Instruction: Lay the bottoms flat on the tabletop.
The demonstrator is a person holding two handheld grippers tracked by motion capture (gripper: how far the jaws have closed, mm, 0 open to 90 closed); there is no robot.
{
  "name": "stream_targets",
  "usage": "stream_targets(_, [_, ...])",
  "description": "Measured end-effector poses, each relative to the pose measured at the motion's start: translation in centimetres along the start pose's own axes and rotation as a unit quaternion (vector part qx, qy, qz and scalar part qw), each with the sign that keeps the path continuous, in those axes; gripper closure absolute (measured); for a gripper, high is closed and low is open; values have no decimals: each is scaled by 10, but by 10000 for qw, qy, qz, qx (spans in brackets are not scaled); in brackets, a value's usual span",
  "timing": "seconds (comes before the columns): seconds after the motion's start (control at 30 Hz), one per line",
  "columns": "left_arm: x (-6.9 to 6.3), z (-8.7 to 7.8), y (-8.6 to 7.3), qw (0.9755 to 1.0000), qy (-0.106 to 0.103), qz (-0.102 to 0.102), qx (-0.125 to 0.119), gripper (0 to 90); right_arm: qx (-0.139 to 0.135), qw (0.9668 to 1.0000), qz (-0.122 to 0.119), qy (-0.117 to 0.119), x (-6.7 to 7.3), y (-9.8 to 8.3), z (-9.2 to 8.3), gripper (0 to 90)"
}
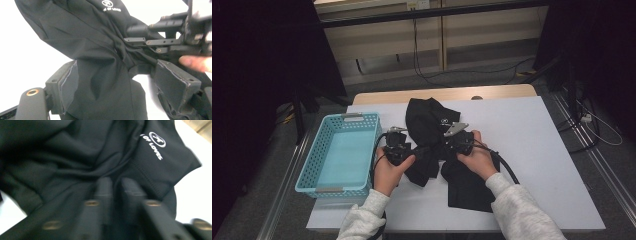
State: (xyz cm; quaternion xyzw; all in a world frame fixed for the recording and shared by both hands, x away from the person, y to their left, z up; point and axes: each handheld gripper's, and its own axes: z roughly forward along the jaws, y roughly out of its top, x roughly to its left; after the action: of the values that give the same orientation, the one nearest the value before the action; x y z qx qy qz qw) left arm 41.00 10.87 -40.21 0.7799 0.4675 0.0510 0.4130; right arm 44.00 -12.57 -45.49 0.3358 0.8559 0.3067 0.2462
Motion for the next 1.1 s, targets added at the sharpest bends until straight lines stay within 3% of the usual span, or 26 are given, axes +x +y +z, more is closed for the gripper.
stream_targets(0.07, [1, -1, 0, 10000, 6, -15, -28, 199, -12, 9994, 258, 209, -7, -1, -4, 554])
stream_targets(0.13, [2, -2, 0, 10000, 11, -18, -28, 197, -56, 9983, 508, 272, -14, -2, -12, 536])
stream_targets(0.23, [4, -1, -1, 10000, 18, -48, 0, 194, -278, 9959, 844, 171, -29, -4, -23, 492])
stream_targets(0.3, [4, -1, -1, 10000, 8, -56, -5, 194, -404, 9920, 1197, 65, -45, -8, -30, 458])
stream_targets(0.4, [3, 0, 0, 10000, -4, -21, -13, 193, -389, 9866, 1535, -384, -64, -16, -33, 524])
stream_targets(0.43, [2, 1, 0, 10000, -11, -22, -26, 192, -354, 9858, 1583, -424, -67, -19, -32, 559])
stream_targets(0.53, [2, 2, 0, 10000, -12, -14, 0, 192, -335, 9833, 1761, -320, -68, -22, -23, 561])
stream_targets(0.6, [2, 2, 0, 10000, 4, -8, 1, 192, -420, 9788, 1993, -193, -65, -21, -18, 578])
stream_targets(0.7, [2, 1, 0, 10000, 29, 16, -4, 192, -501, 9764, 2088, -213, -61, -14, -13, 591])
stream_targets(0.8, [2, 2, -1, 10000, 41, 34, 32, 192, -353, 9783, 2022, -275, -58, -6, -4, 597])
stream_targets(0.9, [3, 3, -2, 10000, 56, 31, 63, 192, -367, 9763, 2113, -282, -61, -3, 8, 605])
stream_targets(1.0, [3, 4, -2, 10000, 49, -7, 79, 192, -80, 9759, 2177, -156, -57, -2, 24, 637])
stream_targets(1.03, [4, 5, -2, 10000, 49, -3, 83, 192, -183, 9738, 2262, -149, -55, -2, 26, 700])
stream_targets(1.07, [4, 5, -2, 9999, 43, 11, 94, 192, -227, 9743, 2234, -191, -56, -1, 26, 799])
stream_targets(1.1, [4, 5, -2, 10000, 38, 1, 92, 192, -262, 9764, 2119, -329, -55, 0, 25, 823])
